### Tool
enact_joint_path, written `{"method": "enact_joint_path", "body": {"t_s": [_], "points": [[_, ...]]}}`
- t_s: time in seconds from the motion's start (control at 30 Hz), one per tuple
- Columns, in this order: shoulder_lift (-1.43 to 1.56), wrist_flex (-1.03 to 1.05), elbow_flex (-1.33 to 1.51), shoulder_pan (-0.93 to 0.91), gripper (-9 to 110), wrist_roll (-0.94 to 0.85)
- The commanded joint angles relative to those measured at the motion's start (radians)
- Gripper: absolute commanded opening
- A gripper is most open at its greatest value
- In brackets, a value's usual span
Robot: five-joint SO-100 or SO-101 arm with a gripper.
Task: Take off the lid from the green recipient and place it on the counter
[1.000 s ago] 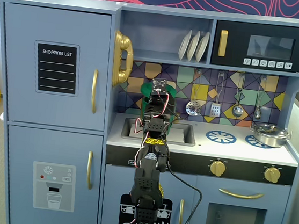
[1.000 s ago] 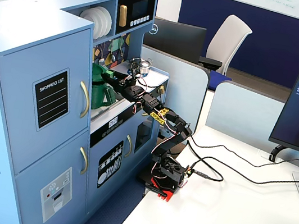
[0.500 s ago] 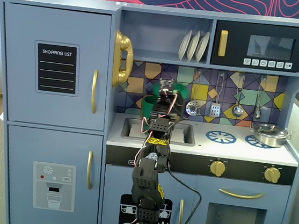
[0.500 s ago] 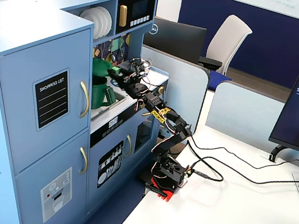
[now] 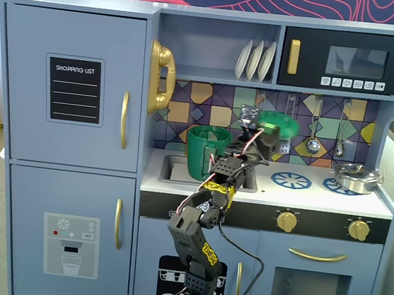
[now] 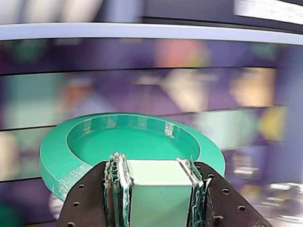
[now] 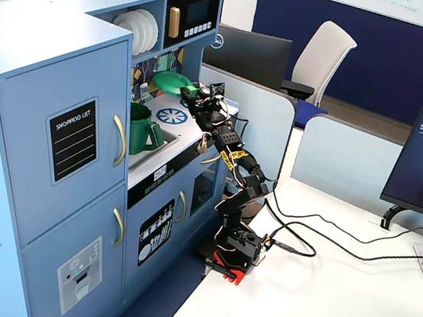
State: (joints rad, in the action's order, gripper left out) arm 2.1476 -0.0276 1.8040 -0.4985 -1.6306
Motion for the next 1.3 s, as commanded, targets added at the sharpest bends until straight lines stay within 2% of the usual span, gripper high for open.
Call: {"method": "enact_joint_path", "body": {"t_s": [0.0, 0.37, 1.07, 1.17, 1.27], "points": [[-0.034, -0.072, -0.054, -0.081, 0, 0.012], [-0.222, -0.212, -0.018, -0.156, 0, 0.000], [-0.416, -0.311, 0.048, -0.112, 0, -0.046], [-0.414, -0.316, 0.049, -0.110, 27, -0.008], [-0.411, -0.299, 0.048, -0.110, 38, -0.020]]}}
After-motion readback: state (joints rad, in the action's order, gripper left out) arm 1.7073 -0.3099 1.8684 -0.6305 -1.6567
